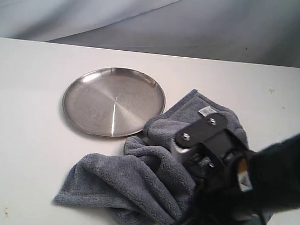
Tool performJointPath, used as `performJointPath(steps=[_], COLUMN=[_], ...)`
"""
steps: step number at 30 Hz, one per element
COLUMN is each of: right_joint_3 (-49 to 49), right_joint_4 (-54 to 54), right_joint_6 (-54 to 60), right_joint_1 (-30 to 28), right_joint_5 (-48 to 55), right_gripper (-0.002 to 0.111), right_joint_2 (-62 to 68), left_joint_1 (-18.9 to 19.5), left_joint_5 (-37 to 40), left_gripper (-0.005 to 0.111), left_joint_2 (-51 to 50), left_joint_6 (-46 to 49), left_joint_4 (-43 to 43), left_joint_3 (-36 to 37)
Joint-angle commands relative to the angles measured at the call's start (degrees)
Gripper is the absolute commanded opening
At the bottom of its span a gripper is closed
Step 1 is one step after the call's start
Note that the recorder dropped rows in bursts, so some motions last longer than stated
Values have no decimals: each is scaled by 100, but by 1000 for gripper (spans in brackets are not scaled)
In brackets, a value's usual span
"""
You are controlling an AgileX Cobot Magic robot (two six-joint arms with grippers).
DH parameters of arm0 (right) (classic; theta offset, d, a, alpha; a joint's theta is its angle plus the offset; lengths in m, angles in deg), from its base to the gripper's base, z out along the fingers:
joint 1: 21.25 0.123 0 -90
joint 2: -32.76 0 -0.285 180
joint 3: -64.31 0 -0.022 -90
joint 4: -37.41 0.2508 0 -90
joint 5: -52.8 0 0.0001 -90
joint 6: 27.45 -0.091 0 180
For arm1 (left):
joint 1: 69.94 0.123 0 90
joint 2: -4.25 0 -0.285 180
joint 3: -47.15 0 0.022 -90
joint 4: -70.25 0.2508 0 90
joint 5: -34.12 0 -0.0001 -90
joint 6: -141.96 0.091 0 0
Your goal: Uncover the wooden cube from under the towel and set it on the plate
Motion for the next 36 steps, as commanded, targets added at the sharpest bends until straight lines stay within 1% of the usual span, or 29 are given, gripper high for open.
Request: performJointPath(steps=[1,4,6,11,14,16,19,21,25,28,33,36], right_joint_3=[-736,-838,-812,-516,-185,116,763,1208,2022,2413,2578,2578], right_joint_4=[-1110,-1461,-1508,-1508,-1508,-1508,-1400,-1107,-102,545,591,591], right_joint_6=[-1058,-1357,-1369,-1353,-1262,-1121,-919,-778,1,643,689,782], right_joint_1=[-551,-1148,-1608,-2603,-2953,-3028,-3028,-2972,-2676,-2252,-1445,-983], right_joint_5=[-211,-223,-372,-850,-995,-1023,-1008,-962,-712,-686,-721,-462], right_gripper=[0,0,0,0,0,0,0,0,0,0,0,0], right_joint_2=[-717,-1040,-1134,-893,-441,1,680,1070,1685,1918,2029,2029], left_joint_1=[12,12,12,12,12,12,12,12,12,12,12,12], left_joint_5=[-62,-62,-62,-62,-62,-62,-62,-62,-62,-62,-62,-62], left_gripper=[0,0,0,0,0,0,0,0,0,0,0,0], left_joint_2=[24,24,24,24,24,24,24,24,24,24,24,24], left_joint_6=[-13,-13,-13,-13,-13,-13,-13,-13,-13,-13,-13,-13], left_joint_4=[-14,-14,-14,-14,-14,-14,-14,-14,-14,-14,-14,-14], left_joint_3=[25,25,25,25,25,25,25,25,25,25,25,25])
